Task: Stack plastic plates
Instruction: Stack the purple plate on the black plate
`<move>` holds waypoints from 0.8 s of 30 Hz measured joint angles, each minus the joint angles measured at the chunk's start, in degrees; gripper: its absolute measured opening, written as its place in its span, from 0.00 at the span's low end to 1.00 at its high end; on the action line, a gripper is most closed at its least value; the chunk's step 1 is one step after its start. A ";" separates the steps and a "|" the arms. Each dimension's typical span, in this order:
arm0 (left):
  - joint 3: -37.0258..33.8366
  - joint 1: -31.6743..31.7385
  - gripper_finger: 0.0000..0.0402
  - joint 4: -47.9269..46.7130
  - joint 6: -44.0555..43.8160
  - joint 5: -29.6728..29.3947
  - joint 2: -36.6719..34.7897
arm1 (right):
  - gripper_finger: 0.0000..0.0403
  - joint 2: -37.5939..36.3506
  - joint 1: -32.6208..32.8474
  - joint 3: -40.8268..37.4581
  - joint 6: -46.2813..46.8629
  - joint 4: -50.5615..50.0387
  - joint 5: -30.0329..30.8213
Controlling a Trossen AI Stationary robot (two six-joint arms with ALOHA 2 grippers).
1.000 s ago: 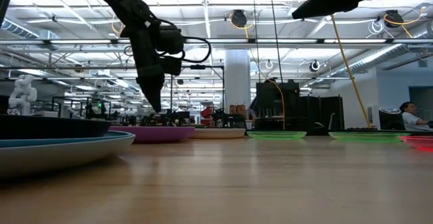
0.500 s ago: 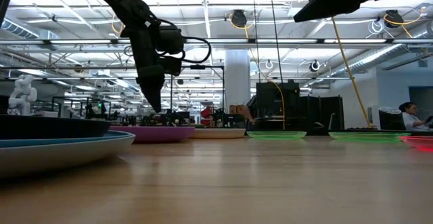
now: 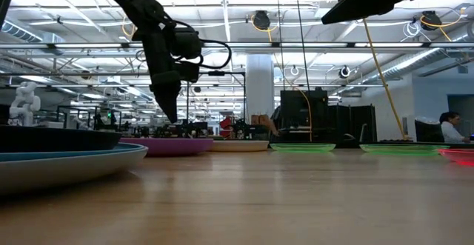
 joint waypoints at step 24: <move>-0.07 -2.06 0.54 1.26 0.16 -0.23 3.63 | 0.08 0.00 0.00 0.00 0.03 -0.17 0.09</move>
